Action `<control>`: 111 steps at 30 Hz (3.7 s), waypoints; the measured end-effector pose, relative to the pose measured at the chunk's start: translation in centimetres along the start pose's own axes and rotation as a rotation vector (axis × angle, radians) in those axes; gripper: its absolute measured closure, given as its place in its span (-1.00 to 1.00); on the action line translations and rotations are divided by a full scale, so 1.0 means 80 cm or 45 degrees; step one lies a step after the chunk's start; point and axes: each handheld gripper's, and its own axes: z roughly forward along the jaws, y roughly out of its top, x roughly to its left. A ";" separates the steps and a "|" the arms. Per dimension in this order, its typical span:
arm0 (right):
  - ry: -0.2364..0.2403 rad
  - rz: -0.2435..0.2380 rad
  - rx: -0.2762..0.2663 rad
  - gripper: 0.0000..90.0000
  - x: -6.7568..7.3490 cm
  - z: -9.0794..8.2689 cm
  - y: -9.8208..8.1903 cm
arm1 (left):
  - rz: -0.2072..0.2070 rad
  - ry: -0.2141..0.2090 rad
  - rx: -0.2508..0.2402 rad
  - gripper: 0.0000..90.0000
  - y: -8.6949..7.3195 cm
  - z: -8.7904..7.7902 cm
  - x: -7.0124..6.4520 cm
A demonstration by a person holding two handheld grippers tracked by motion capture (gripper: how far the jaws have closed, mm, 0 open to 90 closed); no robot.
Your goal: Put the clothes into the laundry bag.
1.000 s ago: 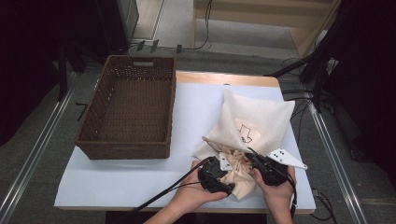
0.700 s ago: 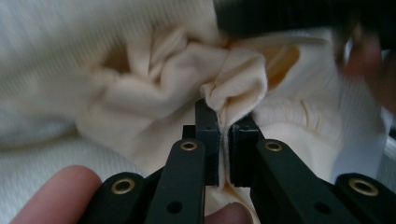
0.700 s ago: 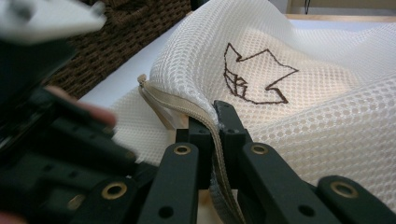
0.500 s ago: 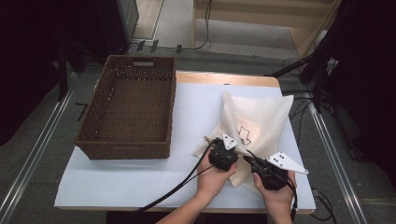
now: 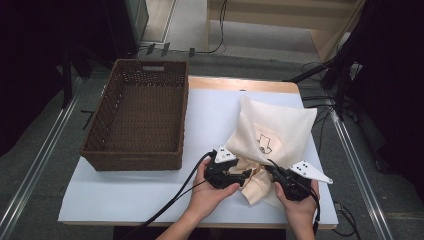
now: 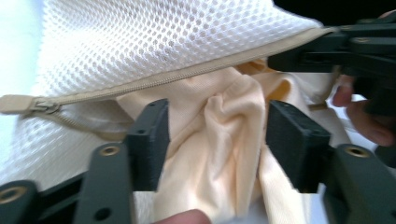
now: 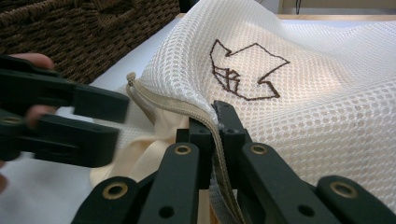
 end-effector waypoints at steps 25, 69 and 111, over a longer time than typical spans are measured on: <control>0.009 0.000 -0.019 0.97 0.011 -0.008 0.003 | -0.001 0.162 0.131 0.70 0.021 0.117 -0.014; -0.049 0.093 -0.020 0.97 -0.021 -0.008 -0.003 | 0.207 -0.009 0.110 0.02 0.026 0.075 -0.009; -0.057 0.112 -0.013 0.86 -0.029 0.002 0.000 | 0.179 0.101 -0.043 0.04 -0.006 -0.052 -0.030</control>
